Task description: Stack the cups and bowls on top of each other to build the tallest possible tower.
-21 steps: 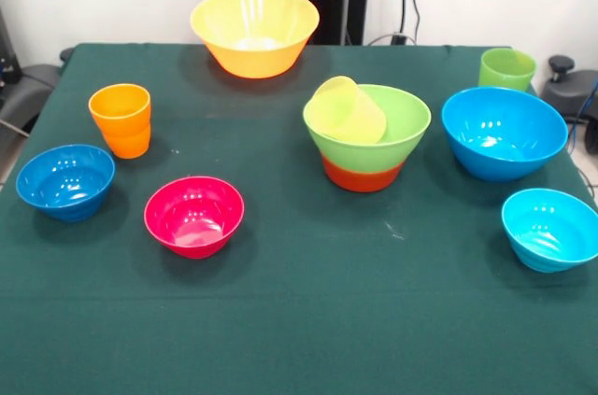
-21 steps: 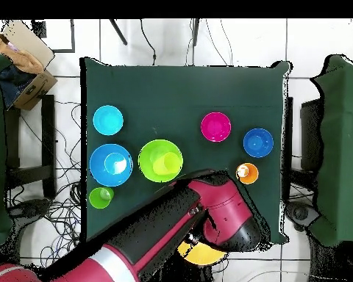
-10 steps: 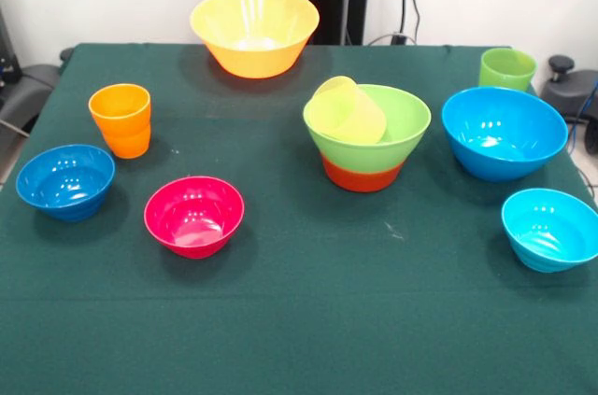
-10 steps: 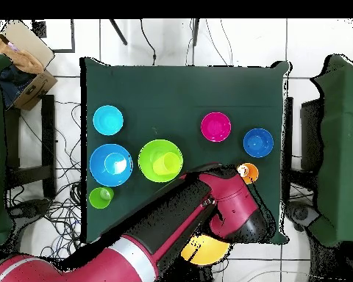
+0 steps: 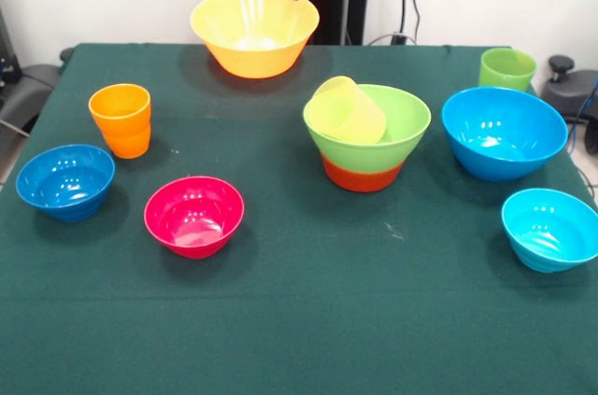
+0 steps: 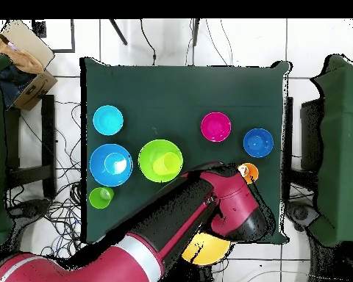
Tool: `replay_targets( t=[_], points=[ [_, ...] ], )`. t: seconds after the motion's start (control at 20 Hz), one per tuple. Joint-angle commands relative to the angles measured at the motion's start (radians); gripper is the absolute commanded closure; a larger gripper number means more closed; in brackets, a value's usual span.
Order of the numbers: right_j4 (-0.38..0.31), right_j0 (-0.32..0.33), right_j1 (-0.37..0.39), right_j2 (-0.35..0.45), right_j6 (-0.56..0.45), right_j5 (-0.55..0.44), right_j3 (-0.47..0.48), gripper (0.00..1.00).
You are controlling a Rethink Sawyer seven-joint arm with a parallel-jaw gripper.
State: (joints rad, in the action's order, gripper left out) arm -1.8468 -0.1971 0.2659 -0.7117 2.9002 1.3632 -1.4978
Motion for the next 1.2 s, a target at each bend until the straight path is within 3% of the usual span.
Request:
replay_targets(
  t=[0.05,0.25,0.75,1.2],
  points=[
    [0.152,0.014,0.022,0.199,-0.462,-0.298,0.008,0.0],
    [0.271,0.023,0.048,0.195,-0.618,-0.425,-0.026,0.0],
    [0.435,0.034,0.078,0.17,-0.829,-0.546,-0.053,0.0],
    [0.486,-0.003,0.095,0.125,-0.86,-0.576,-0.061,0.0]
  ],
)
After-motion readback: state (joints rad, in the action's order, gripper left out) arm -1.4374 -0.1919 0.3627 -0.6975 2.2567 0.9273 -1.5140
